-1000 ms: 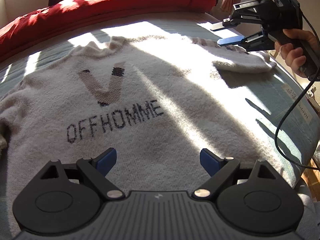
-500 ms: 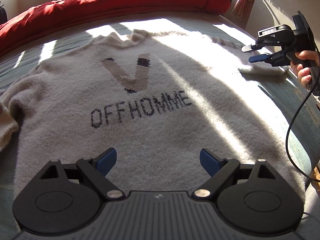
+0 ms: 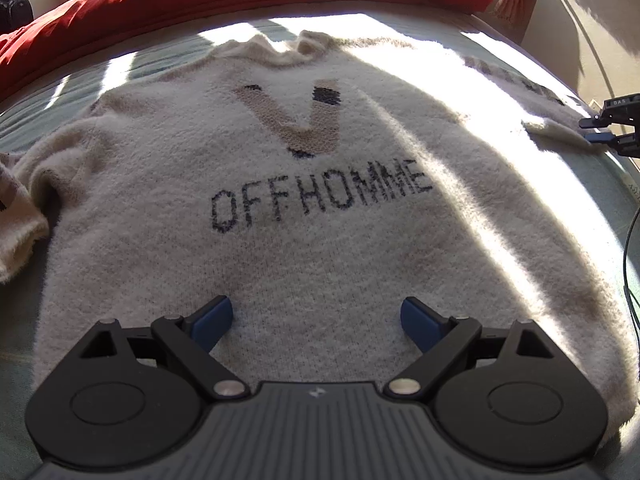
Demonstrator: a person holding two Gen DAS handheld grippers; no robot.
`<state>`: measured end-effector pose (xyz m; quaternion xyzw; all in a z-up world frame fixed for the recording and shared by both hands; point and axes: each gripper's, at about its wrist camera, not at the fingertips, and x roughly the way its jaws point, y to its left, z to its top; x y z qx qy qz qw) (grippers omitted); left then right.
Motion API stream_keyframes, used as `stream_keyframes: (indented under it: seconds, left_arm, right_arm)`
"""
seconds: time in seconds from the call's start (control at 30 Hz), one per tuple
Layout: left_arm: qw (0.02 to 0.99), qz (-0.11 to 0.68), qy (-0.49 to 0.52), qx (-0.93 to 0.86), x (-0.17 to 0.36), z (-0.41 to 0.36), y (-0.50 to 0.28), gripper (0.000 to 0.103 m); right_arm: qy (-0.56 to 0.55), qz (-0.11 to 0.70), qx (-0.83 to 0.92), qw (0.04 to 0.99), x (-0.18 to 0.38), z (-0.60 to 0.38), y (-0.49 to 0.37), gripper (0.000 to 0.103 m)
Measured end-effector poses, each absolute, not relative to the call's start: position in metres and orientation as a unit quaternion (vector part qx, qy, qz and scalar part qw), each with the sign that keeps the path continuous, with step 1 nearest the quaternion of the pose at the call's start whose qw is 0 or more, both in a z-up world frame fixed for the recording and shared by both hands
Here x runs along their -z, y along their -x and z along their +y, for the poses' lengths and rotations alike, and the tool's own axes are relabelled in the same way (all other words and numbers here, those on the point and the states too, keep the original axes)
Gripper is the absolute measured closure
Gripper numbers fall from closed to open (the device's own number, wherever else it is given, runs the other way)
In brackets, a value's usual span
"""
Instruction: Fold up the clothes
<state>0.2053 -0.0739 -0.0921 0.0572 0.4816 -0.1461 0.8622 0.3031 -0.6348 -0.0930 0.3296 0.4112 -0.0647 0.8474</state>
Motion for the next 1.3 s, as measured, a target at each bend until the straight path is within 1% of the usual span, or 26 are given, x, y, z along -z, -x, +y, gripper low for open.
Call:
stream_keyframes:
  seconds: [0.07,0.1,0.13,0.27,0.4,0.43,0.5,0.57,0.7,0.8,0.93,1.0,1.03,1.07,1.1,1.13,1.17,1.3]
  left_arm:
    - [0.862,0.482,-0.058,0.143,0.091,-0.075,-0.207,0.011]
    - [0.863,0.482,-0.057,0.142,0.090,-0.076,-0.208,0.011]
    - [0.863,0.481,-0.057,0.142,0.089,-0.076,-0.208,0.011]
    - [0.866,0.475,-0.060,0.145,0.081,-0.084,-0.209,0.011]
    - [0.869,0.467,-0.064,0.151,0.073,-0.093,-0.212,0.011]
    - [0.869,0.466,-0.068,0.152,0.072,-0.096,-0.213,0.011]
    - [0.868,0.467,-0.074,0.153,0.073,-0.099,-0.215,0.011]
    - [0.867,0.467,-0.080,0.153,0.075,-0.102,-0.217,0.011]
    - [0.867,0.465,-0.078,0.161,0.075,-0.107,-0.218,0.011]
    - [0.869,0.459,-0.079,0.166,0.073,-0.114,-0.219,0.011]
    - [0.870,0.455,-0.083,0.170,0.070,-0.119,-0.220,0.011]
    - [0.871,0.454,-0.082,0.168,0.070,-0.116,-0.220,0.011]
    - [0.872,0.454,-0.081,0.165,0.070,-0.114,-0.221,0.011]
    - [0.872,0.454,-0.081,0.162,0.071,-0.111,-0.222,0.011]
    - [0.873,0.454,-0.081,0.162,0.072,-0.108,-0.224,0.011]
    - [0.873,0.452,-0.083,0.165,0.074,-0.106,-0.228,0.011]
    - [0.874,0.448,-0.086,0.169,0.075,-0.104,-0.234,0.011]
    - [0.877,0.431,-0.094,0.189,0.080,-0.099,-0.260,0.011]
  right_arm:
    - [-0.335,0.398,0.092,0.849,0.087,-0.653,-0.299,0.070]
    - [-0.338,0.392,0.105,0.849,0.083,-0.662,-0.297,0.054]
    - [-0.341,0.385,0.118,0.850,0.080,-0.671,-0.295,0.044]
    - [-0.351,0.376,0.058,0.856,0.072,-0.665,-0.318,0.044]
    - [-0.320,0.429,0.072,0.841,0.097,-0.663,-0.344,0.044]
    - [-0.322,0.422,0.085,0.843,0.102,-0.672,-0.342,0.051]
    - [-0.329,0.393,0.134,0.848,0.103,-0.693,-0.333,0.058]
    - [-0.343,0.369,0.163,0.849,0.098,-0.708,-0.321,0.057]
    - [-0.388,0.328,0.176,0.843,0.088,-0.732,-0.298,0.048]
    - [-0.401,0.331,0.120,0.846,0.083,-0.720,-0.308,0.039]
    - [-0.360,0.373,0.078,0.852,0.090,-0.689,-0.341,0.036]
    - [-0.324,0.400,0.105,0.851,0.100,-0.683,-0.350,0.037]
    - [-0.315,0.398,0.124,0.853,0.101,-0.684,-0.349,0.041]
    - [-0.305,0.394,0.148,0.854,0.100,-0.685,-0.346,0.043]
    - [-0.292,0.389,0.179,0.855,0.093,-0.682,-0.343,0.042]
    - [-0.268,0.388,0.200,0.859,0.084,-0.674,-0.342,0.036]
    - [-0.245,0.386,0.209,0.865,0.075,-0.664,-0.343,0.034]
    - [-0.170,0.400,0.122,0.892,0.038,-0.597,-0.366,0.028]
